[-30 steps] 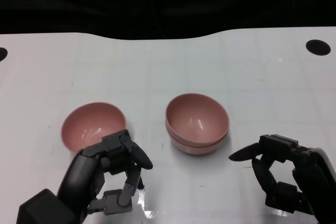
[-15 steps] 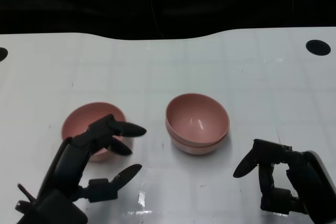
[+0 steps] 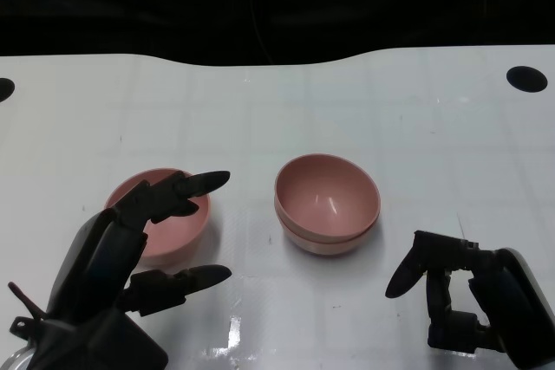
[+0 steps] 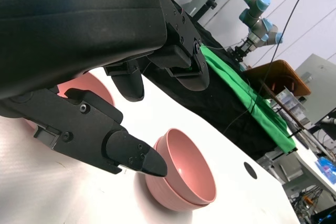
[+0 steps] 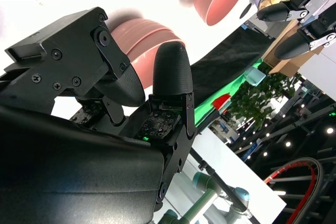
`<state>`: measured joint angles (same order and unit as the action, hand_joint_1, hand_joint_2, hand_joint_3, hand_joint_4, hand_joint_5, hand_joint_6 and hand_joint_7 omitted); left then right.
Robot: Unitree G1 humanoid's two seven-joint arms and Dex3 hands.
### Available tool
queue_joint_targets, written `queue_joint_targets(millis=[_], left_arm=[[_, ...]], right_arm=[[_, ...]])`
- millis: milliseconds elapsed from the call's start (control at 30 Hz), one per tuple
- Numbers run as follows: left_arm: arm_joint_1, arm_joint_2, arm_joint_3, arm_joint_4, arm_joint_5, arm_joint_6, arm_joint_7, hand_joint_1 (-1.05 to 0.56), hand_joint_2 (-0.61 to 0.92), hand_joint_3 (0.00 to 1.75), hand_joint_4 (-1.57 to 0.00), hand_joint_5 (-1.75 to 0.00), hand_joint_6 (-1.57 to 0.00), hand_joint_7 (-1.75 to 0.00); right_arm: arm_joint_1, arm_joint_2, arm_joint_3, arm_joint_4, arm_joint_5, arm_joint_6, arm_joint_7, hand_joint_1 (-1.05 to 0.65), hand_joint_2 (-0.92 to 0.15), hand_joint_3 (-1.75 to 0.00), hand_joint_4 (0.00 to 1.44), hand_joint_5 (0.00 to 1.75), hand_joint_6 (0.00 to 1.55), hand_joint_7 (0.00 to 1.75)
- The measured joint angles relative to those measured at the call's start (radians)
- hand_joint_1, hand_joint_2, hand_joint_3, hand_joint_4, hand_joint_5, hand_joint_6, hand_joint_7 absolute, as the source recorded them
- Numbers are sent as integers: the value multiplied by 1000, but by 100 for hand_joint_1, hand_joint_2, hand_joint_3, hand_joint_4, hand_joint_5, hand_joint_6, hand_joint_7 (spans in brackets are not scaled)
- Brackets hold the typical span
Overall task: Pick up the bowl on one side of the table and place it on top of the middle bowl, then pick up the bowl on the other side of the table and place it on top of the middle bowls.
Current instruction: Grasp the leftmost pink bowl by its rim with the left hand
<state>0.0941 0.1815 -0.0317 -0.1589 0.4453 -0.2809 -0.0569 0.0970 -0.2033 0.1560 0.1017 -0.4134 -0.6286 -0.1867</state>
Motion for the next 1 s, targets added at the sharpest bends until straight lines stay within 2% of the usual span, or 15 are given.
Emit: queue_joint_targets(millis=[133, 400, 633, 800, 1000], left_arm=[[-5, 77, -11, -79, 280, 112, 24, -50, 89, 0, -29, -74, -50, -5], [-33, 122, -97, -91, 528, 242, 19, -55, 86, 0, -40, -61, -54, -2], [-62, 133, -157, -76, 588, 317, -3, -55, 86, 0, -42, -57, -55, -1], [-133, 142, -210, 7, 632, 383, -72, -53, 92, 3, -54, -36, -55, 0], [-206, 159, -268, 85, 667, 447, -154, -53, 92, 5, -59, -29, -57, -1]], right_arm=[[-1, 0, -1, 0, 0, 2, 0, -7, -15, -163, 91, 175, 86, 135], [-4, 3, -1, 0, -2, 19, 1, -7, -15, -164, 91, 175, 86, 135], [-5, 9, -1, -1, -2, 33, 3, -7, -15, -163, 91, 175, 86, 135], [-7, 11, 0, -2, -3, 38, 5, -8, -15, -163, 91, 175, 85, 136], [-7, 13, 0, -3, -3, 41, 6, -8, -15, -162, 90, 175, 86, 136]])
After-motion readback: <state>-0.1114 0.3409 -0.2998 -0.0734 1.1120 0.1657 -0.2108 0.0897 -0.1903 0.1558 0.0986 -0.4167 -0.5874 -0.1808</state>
